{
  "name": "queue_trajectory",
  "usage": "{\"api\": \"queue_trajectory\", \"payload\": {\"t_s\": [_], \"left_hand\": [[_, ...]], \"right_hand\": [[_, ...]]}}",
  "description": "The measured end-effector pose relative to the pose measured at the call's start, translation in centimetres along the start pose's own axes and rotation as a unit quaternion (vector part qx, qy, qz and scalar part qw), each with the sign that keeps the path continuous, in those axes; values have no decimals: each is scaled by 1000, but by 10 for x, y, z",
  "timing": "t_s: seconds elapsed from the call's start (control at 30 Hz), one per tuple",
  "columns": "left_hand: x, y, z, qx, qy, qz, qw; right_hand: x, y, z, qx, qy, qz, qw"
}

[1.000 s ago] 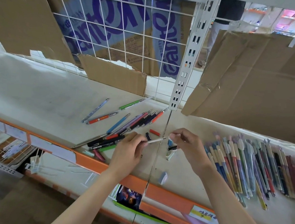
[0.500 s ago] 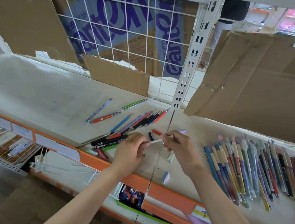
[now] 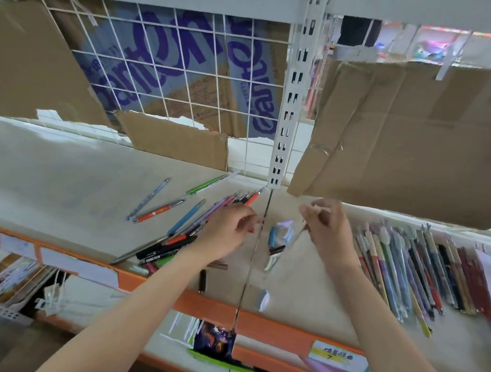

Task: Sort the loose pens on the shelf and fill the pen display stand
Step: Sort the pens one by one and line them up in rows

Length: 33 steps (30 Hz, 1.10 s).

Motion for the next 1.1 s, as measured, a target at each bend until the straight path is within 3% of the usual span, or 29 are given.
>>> {"api": "queue_trajectory", "payload": {"t_s": [0.07,0.17,0.23,0.3,0.43,0.57,0.77,0.87,1.03,1.1], "left_hand": [[-11,-6,11,50,6,57,997],[-18,-4,25,81,18,127,988],[-17,-1,39,114,10,154,981],[-11,3,54,134,-5,187,973],[-7,17,79,91,-47,245,964],[-18,17,89,67,-73,322,942],[-29,20,79,86,-40,348,933],[-29,17,65,117,-8,360,925],[-2,-1,23,208,88,210,951],[2,-7,10,200,119,144,962]], "right_hand": [[3,-12,8,-68,-26,-173,982],[14,-12,8,-172,-48,-354,918],[19,-9,8,-203,-38,-475,856],[14,3,11,-202,-68,-524,825],[-5,73,6,-249,-189,-396,863],[9,106,1,-288,-186,-413,844],[14,90,-5,-255,-203,-355,876],[8,78,-10,-240,-191,-266,914],[6,53,-9,-189,-85,-147,967],[8,44,-7,-159,-36,-83,983]]}}
Point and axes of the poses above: each hand's wrist, its own z-axis towards the middle knuckle, its own y-axis out of the palm, x = y × z, the point moved 6 cm from there along z, towards the middle knuckle, and after that the axes turned 11 degrees about -y, right-handed, at the moved point
